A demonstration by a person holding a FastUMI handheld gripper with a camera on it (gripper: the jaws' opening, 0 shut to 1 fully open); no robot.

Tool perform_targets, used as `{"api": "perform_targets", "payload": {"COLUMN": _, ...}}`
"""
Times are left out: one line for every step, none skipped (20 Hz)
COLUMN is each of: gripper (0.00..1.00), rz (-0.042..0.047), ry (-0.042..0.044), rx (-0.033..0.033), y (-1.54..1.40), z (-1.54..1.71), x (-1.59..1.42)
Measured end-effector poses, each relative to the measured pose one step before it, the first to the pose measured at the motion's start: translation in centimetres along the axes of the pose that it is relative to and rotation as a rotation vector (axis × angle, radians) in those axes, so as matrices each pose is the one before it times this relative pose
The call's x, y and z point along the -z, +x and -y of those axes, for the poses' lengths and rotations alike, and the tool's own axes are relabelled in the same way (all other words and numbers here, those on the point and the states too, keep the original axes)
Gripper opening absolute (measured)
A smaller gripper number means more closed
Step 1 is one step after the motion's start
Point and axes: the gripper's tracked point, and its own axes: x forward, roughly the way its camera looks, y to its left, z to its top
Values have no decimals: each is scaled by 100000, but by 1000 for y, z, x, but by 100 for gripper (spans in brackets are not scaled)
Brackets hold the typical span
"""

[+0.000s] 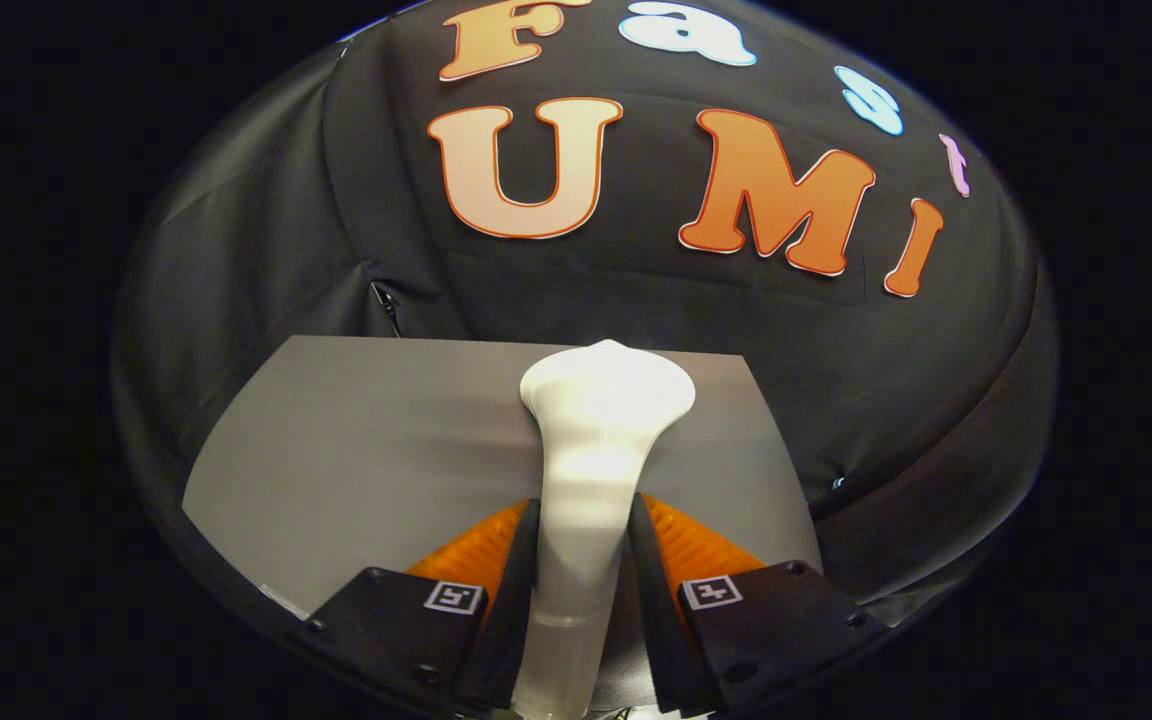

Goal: Iron the clothes twice with a garment steamer, once on the left side and once on the right side.

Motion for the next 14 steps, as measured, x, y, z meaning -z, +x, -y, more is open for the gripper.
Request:
{"api": "perform_targets", "payload": {"gripper": 59, "rz": 100, "ry": 754, "rx": -185, "y": -78, "z": -16, "x": -55}}
{"api": "perform_targets", "payload": {"gripper": 56, "rz": -397, "ry": 728, "rx": -12, "y": -388, "z": 87, "x": 160}}
{"api": "perform_targets", "payload": {"gripper": 54, "rz": -37, "ry": 717, "rx": -197, "y": 198, "z": -72, "x": 136}}
{"api": "perform_targets", "payload": {"gripper": 52, "rz": 140, "ry": 749, "rx": -1208, "y": -48, "z": -216, "x": -92}}
{"api": "perform_targets", "payload": {"gripper": 51, "rz": -300, "ry": 1124, "rx": -1380, "y": -18, "z": -371, "x": 170}}
{"api": "perform_targets", "payload": {"gripper": 48, "rz": -319, "ry": -438, "rx": -1444, "y": -653, "z": -96, "x": 354}}
{"api": "perform_targets", "payload": {"gripper": 45, "rz": 2821, "ry": 1010, "rx": -1230, "y": -89, "z": -347, "x": -441}}
{"api": "perform_targets", "payload": {"gripper": 44, "rz": 982, "ry": -747, "rx": -263, "y": -133, "z": -14, "x": -242}}
{"api": "perform_targets", "payload": {"gripper": 44, "rz": 1095, "ry": -821, "rx": 333, "y": -540, "z": -36, "x": -454}}
{"api": "perform_targets", "payload": {"gripper": 44, "rz": 1048, "ry": -230, "rx": 167, "y": -559, "z": 6, "x": -208}}
{"api": "perform_targets", "payload": {"gripper": 44, "rz": 954, "ry": -115, "rx": -438, "y": -525, "z": -94, "x": -134}}
{"api": "perform_targets", "payload": {"gripper": 44, "rz": 1334, "ry": 193, "rx": -421, "y": -658, "z": 25, "x": -376}}
{"api": "perform_targets", "payload": {"gripper": 44, "rz": 1655, "ry": -49, "rx": -171, "y": -625, "z": 63, "x": -319}}
{"api": "perform_targets", "payload": {"gripper": 44, "rz": 1580, "ry": 400, "rx": -8, "y": -761, "z": 167, "x": -336}}
